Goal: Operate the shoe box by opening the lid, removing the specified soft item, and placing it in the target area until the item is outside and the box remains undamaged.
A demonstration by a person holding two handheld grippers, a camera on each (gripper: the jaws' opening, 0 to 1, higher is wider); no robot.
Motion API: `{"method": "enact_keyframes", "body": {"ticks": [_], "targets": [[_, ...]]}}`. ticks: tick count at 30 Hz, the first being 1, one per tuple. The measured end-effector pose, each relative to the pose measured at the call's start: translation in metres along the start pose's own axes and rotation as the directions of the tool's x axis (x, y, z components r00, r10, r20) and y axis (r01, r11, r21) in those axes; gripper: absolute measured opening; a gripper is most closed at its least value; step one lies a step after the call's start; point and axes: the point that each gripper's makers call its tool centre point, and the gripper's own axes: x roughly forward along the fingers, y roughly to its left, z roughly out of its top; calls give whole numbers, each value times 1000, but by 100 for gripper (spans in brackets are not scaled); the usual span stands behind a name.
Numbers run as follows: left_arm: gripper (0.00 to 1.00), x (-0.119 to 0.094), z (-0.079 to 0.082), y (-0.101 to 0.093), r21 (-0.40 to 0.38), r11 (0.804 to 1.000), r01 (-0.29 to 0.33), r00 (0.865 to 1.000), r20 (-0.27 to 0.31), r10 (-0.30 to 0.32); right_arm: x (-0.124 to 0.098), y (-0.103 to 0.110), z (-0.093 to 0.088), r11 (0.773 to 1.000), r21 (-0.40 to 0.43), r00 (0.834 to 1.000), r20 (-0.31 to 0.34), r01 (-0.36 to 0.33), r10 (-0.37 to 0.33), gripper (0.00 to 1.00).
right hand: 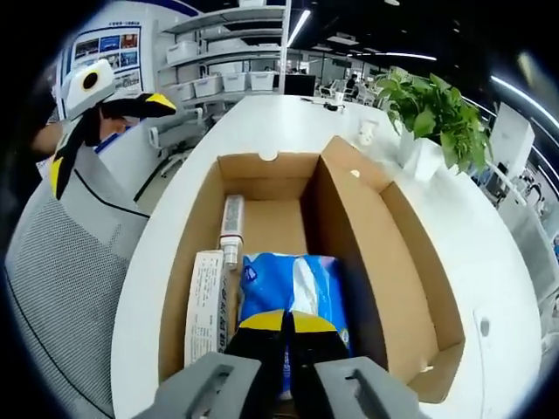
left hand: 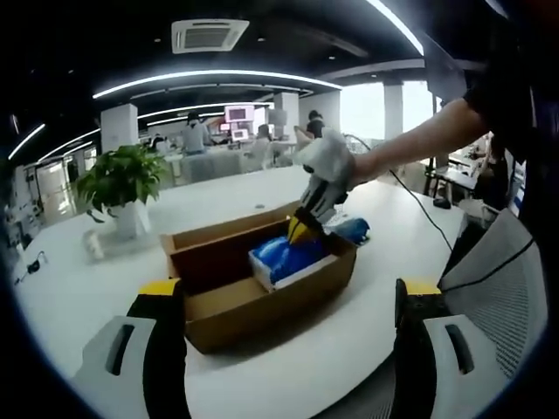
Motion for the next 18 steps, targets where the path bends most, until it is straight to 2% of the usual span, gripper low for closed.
{"method": "enact_keyframes", "body": {"ticks": [18], "targets": [[99,-1,-1,2,-1,1000,0,1000,6,0,-17,2,23,997,-80,1000,25,9,-7,0]]}}
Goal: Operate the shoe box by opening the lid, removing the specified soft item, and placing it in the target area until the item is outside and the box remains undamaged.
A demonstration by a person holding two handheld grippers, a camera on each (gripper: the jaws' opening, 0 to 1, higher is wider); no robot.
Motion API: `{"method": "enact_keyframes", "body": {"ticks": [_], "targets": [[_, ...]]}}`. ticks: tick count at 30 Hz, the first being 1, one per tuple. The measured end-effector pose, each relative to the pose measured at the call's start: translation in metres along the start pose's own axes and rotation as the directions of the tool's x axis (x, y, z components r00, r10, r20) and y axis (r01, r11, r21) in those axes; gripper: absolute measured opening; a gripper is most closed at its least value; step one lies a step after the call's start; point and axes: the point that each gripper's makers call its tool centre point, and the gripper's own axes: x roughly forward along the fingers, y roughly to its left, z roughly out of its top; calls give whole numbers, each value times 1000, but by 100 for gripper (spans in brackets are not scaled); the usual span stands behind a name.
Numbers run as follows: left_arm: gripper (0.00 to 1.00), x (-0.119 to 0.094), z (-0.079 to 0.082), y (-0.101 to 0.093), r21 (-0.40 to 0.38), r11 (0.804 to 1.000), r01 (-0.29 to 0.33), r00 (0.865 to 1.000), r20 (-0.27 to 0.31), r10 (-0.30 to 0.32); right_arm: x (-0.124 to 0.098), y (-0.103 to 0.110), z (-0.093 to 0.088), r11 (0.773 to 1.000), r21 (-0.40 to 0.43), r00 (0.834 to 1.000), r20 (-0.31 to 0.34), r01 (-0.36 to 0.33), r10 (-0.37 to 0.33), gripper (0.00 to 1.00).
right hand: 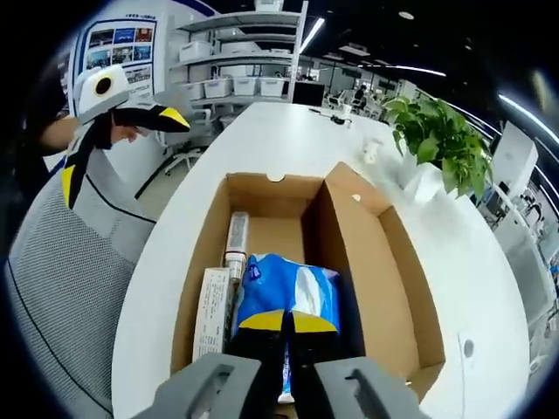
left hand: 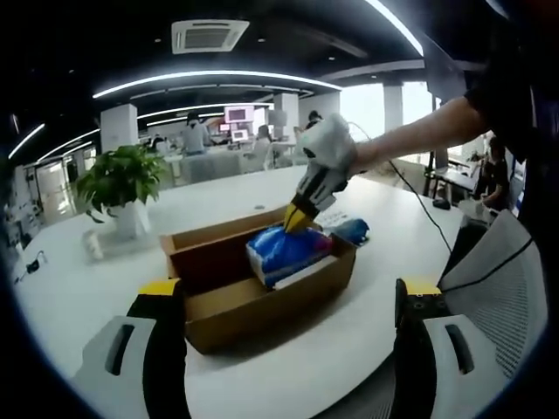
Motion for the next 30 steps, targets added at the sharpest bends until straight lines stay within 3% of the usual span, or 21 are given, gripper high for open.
{"method": "enact_keyframes", "body": {"ticks": [30], "targets": [[99,-1,-1,2,-18,1000,-5,1000,9,5,-29,0,30,997,-78,999,44,17,-14,0]]}}
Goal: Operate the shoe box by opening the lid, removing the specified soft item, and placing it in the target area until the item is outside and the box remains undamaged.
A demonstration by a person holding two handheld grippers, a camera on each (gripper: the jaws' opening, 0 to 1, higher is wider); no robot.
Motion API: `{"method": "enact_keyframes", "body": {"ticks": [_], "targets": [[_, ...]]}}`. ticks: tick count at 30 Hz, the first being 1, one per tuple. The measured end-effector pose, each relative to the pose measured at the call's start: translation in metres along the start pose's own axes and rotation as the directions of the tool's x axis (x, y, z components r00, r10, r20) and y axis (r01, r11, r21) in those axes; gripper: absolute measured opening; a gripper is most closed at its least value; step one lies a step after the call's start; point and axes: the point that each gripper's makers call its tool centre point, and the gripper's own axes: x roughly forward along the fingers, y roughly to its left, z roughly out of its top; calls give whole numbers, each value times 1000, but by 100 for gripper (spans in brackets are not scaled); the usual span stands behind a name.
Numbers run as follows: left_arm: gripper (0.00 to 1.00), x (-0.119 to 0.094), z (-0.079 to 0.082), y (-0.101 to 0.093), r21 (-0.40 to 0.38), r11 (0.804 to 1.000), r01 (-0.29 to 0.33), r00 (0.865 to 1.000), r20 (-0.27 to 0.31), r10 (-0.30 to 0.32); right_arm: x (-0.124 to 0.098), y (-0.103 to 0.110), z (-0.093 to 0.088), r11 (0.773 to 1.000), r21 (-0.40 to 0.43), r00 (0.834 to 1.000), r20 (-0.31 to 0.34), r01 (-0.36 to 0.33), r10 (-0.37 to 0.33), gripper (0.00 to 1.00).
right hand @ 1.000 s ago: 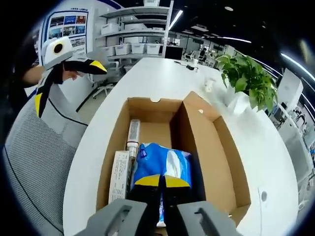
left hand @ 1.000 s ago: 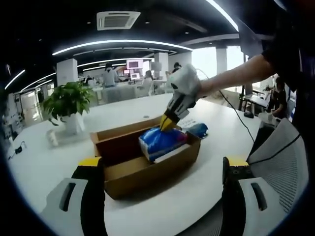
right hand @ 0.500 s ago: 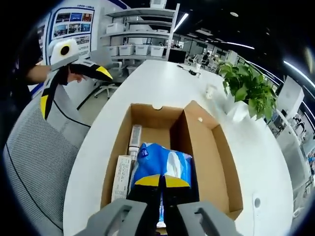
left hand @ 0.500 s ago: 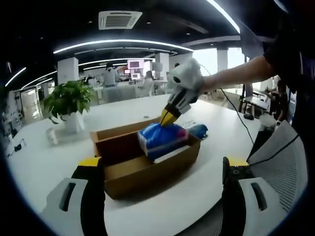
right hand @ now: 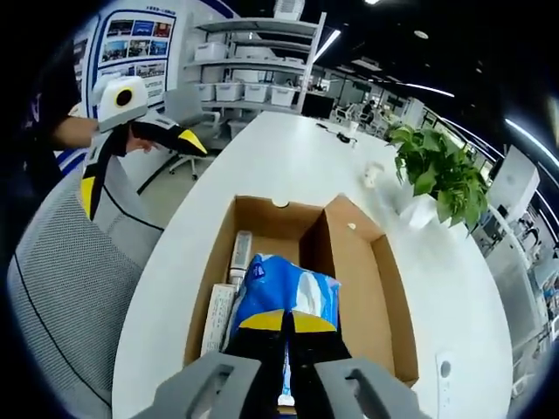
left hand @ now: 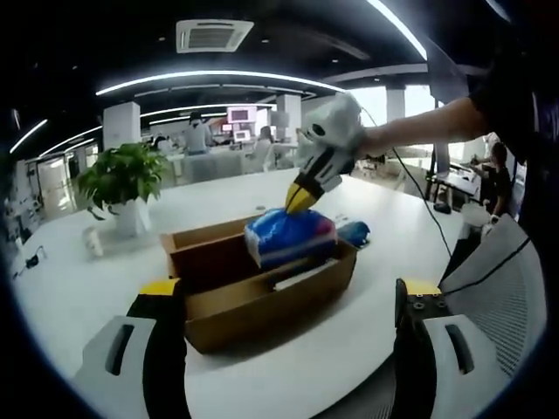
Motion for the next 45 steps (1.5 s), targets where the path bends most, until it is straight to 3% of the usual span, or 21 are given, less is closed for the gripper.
{"method": "enact_keyframes", "body": {"ticks": [12,28,45], "targets": [[99,1,0,-3,-2,1000,7,1000,-2,-7,-18,-4,14,999,-29,1000,22,16,-15,0],[99,1,2,-5,-9,1000,7,1000,3,-7,-42,-5,19,998,-61,999,30,18,-16,0],[99,2,3,-10,0,1000,18,1000,-4,-18,-72,-5,0,993,-110,999,-14,33,-35,0]]}}
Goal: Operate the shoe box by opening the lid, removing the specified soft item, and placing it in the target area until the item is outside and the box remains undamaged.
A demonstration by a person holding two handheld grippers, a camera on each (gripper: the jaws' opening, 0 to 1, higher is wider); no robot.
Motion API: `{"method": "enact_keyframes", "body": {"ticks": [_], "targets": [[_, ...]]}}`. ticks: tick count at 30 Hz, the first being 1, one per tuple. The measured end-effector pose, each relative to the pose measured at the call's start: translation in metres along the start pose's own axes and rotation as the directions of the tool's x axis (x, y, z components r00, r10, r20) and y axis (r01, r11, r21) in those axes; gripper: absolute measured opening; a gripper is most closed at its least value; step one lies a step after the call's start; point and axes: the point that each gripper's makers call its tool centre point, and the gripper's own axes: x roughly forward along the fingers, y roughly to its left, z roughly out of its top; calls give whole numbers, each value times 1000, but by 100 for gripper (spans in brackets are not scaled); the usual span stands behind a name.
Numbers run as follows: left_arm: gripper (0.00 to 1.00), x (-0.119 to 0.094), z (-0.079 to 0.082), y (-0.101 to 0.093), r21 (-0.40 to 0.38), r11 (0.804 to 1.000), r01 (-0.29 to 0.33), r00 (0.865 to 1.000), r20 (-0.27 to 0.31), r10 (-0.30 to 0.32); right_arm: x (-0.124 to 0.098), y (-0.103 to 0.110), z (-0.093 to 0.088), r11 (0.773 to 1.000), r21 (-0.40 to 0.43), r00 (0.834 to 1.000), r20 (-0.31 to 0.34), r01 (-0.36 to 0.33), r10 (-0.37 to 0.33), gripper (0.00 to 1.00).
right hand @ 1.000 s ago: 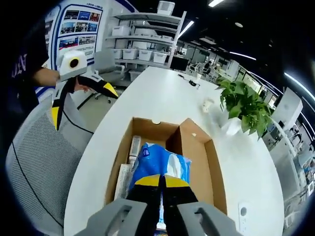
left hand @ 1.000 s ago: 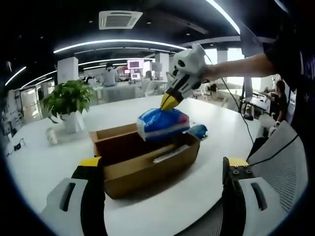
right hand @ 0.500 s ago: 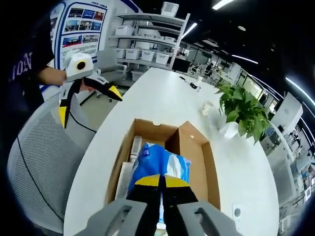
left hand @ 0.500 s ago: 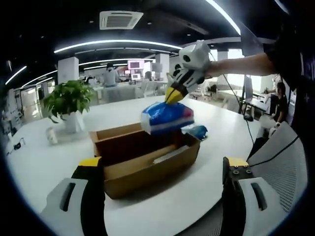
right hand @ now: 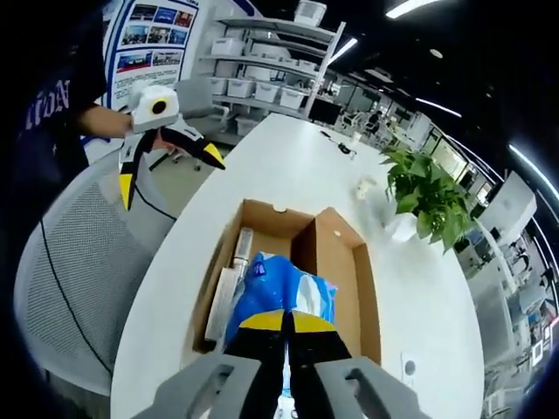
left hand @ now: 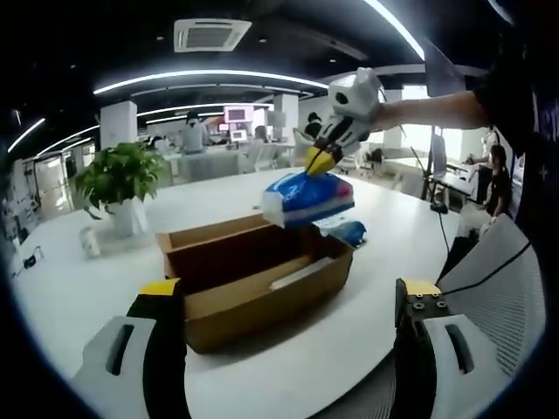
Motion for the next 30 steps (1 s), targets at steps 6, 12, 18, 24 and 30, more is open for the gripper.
{"method": "enact_keyframes", "body": {"ticks": [6,12,18,24,30], "targets": [[99,0,0,0,0,1000,2,1000,-2,-2,-10,0,-8,1000,-15,1000,-18,5,-5,0],[99,0,-1,0,1,1000,5,1000,-3,-5,-21,1,-20,1000,-26,999,-34,6,-7,0],[99,0,-2,0,6,1000,7,1000,-9,-7,-31,6,-29,999,-37,998,-60,7,-9,0],[99,1,-3,-1,12,1000,9,1000,-14,-9,-43,8,-44,998,-55,996,-90,-3,-2,0],[99,1,-3,-2,13,1000,13,1000,-17,-13,-58,14,-63,996,-83,989,-147,-8,-4,0]]}}
